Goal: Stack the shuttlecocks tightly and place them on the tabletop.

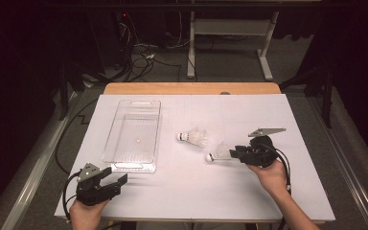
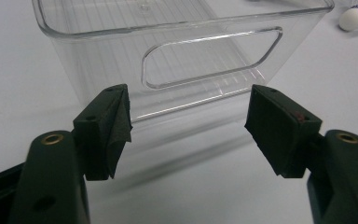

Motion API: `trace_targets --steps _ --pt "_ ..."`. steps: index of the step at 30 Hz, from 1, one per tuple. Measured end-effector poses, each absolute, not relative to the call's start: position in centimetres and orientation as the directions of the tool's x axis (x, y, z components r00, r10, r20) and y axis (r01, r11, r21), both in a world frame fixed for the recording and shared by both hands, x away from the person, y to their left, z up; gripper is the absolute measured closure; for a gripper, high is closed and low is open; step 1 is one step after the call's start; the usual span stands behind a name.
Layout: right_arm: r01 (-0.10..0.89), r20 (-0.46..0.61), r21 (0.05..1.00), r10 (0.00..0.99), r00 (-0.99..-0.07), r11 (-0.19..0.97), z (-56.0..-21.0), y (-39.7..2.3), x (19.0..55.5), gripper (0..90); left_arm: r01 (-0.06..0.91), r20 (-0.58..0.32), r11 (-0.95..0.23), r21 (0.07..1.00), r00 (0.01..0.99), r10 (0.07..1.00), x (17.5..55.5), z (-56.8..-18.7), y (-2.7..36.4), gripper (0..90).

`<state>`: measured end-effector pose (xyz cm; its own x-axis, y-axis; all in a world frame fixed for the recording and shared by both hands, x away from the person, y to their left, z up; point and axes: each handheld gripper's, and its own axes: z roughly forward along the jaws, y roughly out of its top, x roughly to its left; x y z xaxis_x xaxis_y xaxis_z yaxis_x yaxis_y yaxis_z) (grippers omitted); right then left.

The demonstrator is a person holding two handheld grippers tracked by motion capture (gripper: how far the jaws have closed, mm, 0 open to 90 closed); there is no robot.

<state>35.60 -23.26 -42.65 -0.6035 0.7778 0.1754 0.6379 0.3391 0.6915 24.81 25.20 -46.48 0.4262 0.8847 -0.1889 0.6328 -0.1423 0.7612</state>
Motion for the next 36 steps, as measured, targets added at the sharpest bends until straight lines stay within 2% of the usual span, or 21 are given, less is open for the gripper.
trace_targets --steps 27,36 --pt "0.643 0.178 0.668 0.758 -0.627 0.375 -43.7 -21.7 35.7 66.3 0.632 -0.188 -0.144 0.761 0.428 0.884 24.8 -46.5 25.2 31.7" --pt "0.641 0.175 0.659 0.749 -0.639 0.393 -43.9 -21.3 35.7 69.4 0.632 -0.188 -0.144 0.761 0.427 0.884 24.8 -46.5 25.2 31.6"
